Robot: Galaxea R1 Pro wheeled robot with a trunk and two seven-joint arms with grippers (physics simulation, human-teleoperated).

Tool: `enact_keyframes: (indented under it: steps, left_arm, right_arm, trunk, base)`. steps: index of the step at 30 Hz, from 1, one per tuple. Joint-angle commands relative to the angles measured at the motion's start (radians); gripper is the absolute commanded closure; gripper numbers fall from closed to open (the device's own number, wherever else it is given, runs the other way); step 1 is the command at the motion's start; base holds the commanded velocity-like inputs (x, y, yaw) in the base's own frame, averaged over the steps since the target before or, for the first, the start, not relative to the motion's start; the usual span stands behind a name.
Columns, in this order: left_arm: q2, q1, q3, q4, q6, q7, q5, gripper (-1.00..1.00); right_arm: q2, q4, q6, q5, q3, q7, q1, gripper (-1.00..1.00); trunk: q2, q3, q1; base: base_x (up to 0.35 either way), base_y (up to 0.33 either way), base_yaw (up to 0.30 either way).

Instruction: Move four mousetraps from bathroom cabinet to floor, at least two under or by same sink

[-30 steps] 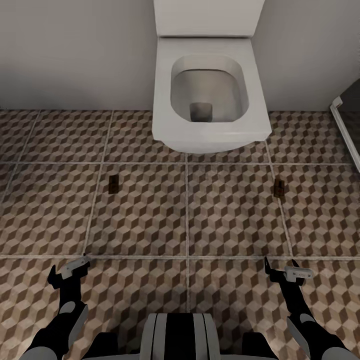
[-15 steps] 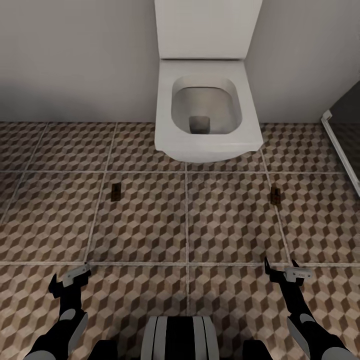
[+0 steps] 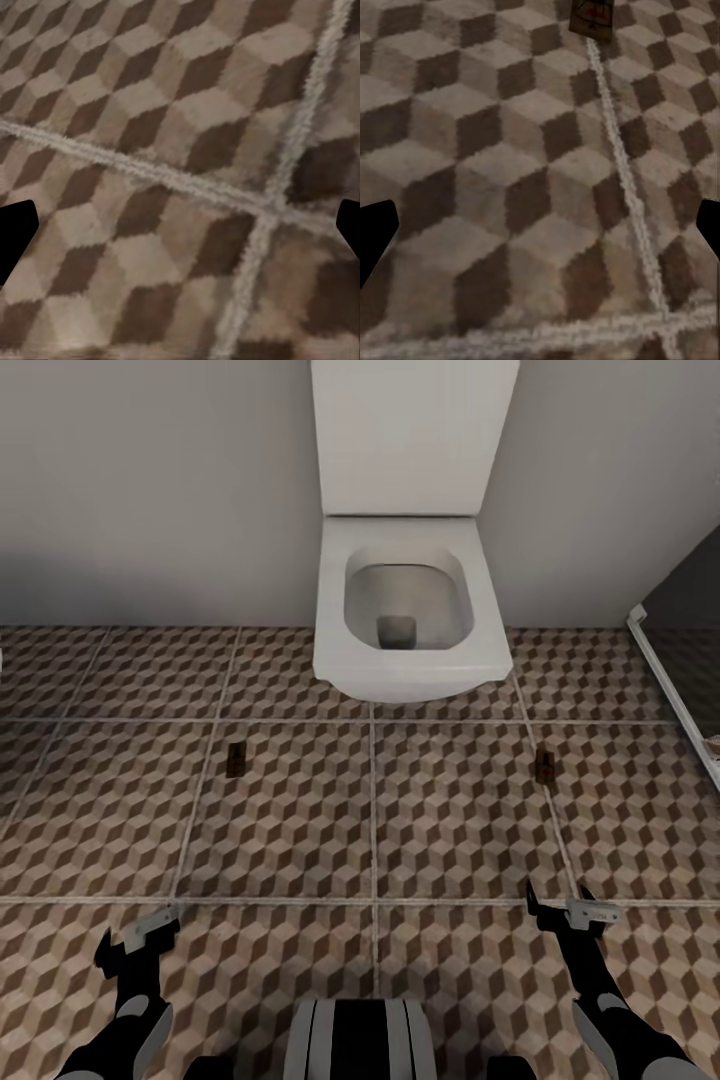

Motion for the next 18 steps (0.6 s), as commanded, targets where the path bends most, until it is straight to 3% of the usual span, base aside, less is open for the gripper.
enact_keyframes:
  steps: [1,18]
  left_arm:
    - [0.0,0.0,0.0,0.009,-0.004,0.0,0.004,-1.0]
    - [0.008,0.0,0.0,0.102,-0.008,0.003,0.0,-1.0]
  right_arm:
    - [0.0,0.008,-0.002,-0.005,0.009,-0.007,0.0,-1.0]
    - [0.002,0.124,0.006,-0.005,0.008,-0.005,0.0,-1.0]
  trunk:
    - [0.0,0.004,-0.001]
    - [0.004,0.069,-0.008]
  base:
    - [0.0,0.0,0.0]
    - [0.0,0.0,0.0]
